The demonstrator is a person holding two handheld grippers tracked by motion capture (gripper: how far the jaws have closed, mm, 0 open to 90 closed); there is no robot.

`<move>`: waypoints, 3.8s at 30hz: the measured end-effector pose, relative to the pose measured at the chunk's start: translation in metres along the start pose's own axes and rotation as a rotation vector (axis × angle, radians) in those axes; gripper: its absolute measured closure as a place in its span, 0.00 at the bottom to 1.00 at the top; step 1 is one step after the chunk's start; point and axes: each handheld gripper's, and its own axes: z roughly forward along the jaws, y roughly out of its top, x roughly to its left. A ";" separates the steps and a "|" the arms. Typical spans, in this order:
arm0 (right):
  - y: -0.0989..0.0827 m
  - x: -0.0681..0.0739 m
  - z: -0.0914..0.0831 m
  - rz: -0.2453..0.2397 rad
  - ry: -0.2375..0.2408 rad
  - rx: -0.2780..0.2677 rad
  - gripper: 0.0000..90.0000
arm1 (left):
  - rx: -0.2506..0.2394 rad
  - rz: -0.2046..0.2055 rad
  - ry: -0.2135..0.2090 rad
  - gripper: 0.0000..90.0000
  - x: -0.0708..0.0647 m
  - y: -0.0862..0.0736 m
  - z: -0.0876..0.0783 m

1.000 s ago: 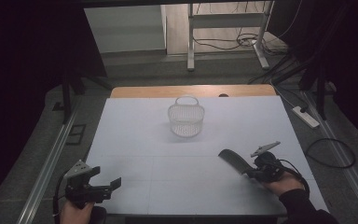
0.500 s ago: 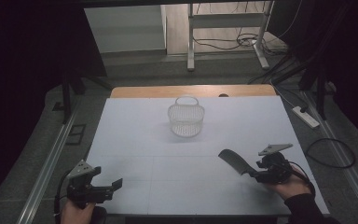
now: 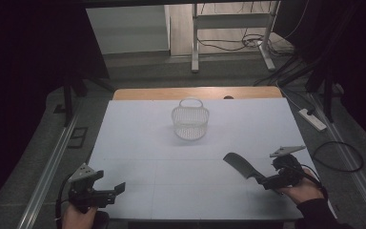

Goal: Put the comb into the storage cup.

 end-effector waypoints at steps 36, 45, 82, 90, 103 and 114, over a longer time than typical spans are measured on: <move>-0.011 -0.006 0.037 -0.027 -0.008 0.123 0.00 | 0.001 0.002 -0.001 0.02 0.000 0.000 0.000; -0.013 -0.005 0.046 -0.060 -0.008 0.164 0.00 | 0.001 0.004 0.000 0.02 0.000 0.000 0.000; -0.003 -0.003 0.033 -0.059 0.062 0.143 0.80 | 0.002 0.022 -0.010 0.02 -0.001 0.001 0.000; -0.002 0.001 0.025 -0.077 0.053 0.095 0.80 | -0.004 0.011 -0.052 0.00 0.001 0.002 0.000; -0.002 0.004 0.011 -0.094 0.058 -0.002 0.80 | -0.011 0.053 -0.121 0.00 -0.002 0.012 0.008; -0.001 0.007 0.002 -0.102 0.048 -0.062 0.80 | -0.037 0.094 -0.178 0.00 -0.005 0.027 0.018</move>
